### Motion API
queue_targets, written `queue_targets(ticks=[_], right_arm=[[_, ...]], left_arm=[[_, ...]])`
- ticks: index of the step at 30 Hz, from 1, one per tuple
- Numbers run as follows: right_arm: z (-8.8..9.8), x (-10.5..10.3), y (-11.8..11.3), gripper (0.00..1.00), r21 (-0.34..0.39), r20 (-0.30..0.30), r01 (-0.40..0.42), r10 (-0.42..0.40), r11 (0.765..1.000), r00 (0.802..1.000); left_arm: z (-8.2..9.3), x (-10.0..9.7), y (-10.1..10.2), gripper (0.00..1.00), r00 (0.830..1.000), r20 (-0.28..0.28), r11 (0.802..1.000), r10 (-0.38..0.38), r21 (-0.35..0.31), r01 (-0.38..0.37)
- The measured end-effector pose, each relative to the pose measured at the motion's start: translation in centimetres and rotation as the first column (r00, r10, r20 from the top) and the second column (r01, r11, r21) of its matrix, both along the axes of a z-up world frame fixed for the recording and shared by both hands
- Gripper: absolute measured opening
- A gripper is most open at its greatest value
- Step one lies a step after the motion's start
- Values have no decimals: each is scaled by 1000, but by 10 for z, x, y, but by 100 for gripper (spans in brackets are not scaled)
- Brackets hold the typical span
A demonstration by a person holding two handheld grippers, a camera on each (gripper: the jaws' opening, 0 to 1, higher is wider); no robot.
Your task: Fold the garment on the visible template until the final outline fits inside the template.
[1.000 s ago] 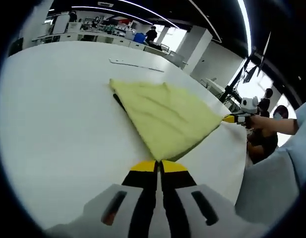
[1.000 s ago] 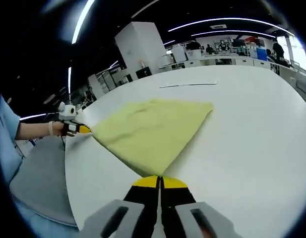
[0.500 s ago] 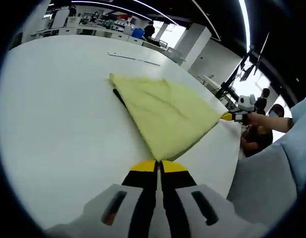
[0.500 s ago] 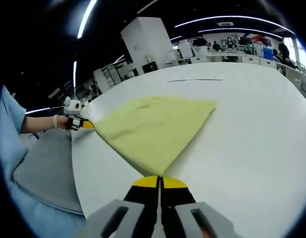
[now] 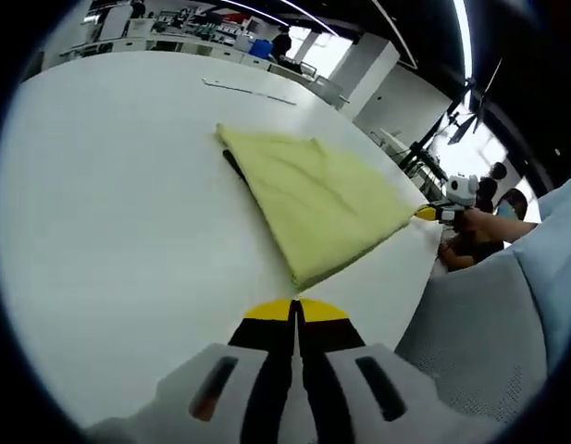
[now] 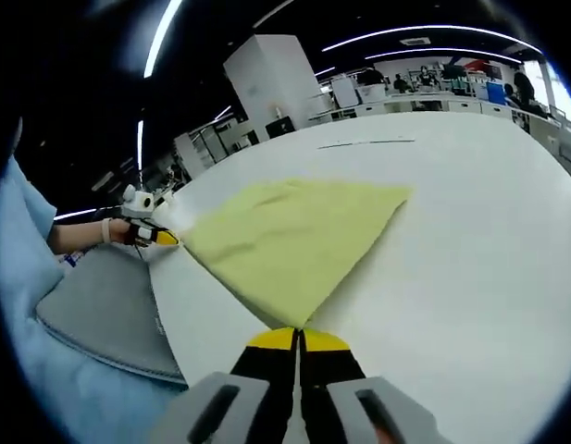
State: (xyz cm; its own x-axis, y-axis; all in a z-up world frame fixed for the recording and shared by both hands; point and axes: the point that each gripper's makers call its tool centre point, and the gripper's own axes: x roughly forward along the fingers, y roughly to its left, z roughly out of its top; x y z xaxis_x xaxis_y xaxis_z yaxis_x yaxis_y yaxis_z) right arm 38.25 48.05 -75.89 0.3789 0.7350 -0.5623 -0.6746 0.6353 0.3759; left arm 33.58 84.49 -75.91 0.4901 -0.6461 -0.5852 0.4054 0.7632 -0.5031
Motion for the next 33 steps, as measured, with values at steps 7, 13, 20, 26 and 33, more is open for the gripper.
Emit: queue_targets(ticks=[7, 13, 20, 26, 33], right_arm=[[-1, 4, 0, 0, -14, 2, -1, 1, 1000, 1000], [1, 3, -4, 0, -53, 43, -13, 15, 999, 999], [14, 2, -11, 30, -36, 75, 29, -27, 999, 997], [31, 1, -12, 59, -12, 130, 70, -68, 997, 989], [40, 0, -11, 97, -38, 199, 110, -101, 993, 975]], left_arm=[[5, 6, 1, 0, 1000, 26, 1000, 4, 9, -4], [13, 11, -7, 0, 998, 58, 1000, 0, -18, 1], [33, 17, -13, 19, 991, 132, 998, 20, -68, -11], [47, 29, -11, 66, 965, 256, 998, 59, -47, -49], [45, 35, -4, 99, 939, 338, 997, 65, 28, -79]])
